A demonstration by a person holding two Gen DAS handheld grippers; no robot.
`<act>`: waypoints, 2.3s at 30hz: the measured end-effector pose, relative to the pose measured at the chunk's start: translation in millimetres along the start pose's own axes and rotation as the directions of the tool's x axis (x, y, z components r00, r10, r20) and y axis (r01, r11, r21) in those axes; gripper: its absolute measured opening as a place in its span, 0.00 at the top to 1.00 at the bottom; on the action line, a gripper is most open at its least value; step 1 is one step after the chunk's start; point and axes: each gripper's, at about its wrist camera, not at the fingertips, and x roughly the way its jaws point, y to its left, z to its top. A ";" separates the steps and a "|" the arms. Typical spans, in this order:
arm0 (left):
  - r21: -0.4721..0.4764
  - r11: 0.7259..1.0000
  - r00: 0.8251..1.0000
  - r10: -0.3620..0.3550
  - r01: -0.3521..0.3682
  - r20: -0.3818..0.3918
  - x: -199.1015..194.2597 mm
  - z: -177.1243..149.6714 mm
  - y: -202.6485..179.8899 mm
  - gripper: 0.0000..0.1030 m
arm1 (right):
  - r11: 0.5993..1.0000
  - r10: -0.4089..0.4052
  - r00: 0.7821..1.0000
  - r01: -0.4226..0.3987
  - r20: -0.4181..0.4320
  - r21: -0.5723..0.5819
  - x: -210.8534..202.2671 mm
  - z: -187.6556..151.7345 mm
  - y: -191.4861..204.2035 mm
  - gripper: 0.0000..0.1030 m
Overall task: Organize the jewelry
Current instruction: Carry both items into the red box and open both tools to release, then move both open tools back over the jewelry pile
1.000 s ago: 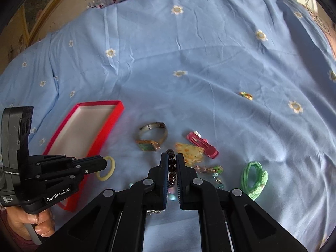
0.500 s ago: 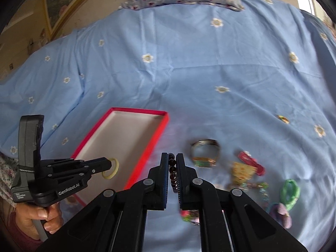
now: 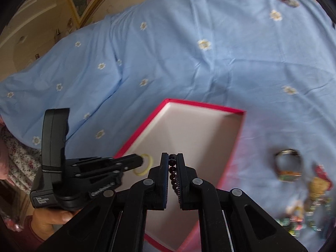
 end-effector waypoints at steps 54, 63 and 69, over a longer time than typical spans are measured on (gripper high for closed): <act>0.013 0.998 0.998 0.056 -0.057 0.019 -27.2 -16.0 -27.8 0.47 | 0.986 -0.054 0.998 0.061 -0.044 0.156 -31.3 -34.4 -59.8 0.60; 0.081 0.997 1.000 -0.015 0.014 0.009 -36.8 -30.8 -76.6 0.47 | 0.967 -0.129 0.992 0.129 -0.017 0.218 -82.3 -59.0 -91.4 0.59; 0.125 0.990 0.998 -0.059 0.061 -0.012 -36.4 -41.7 -106.8 0.47 | 0.950 -0.183 0.983 0.178 -0.005 0.258 -114.0 -77.9 -112.4 0.59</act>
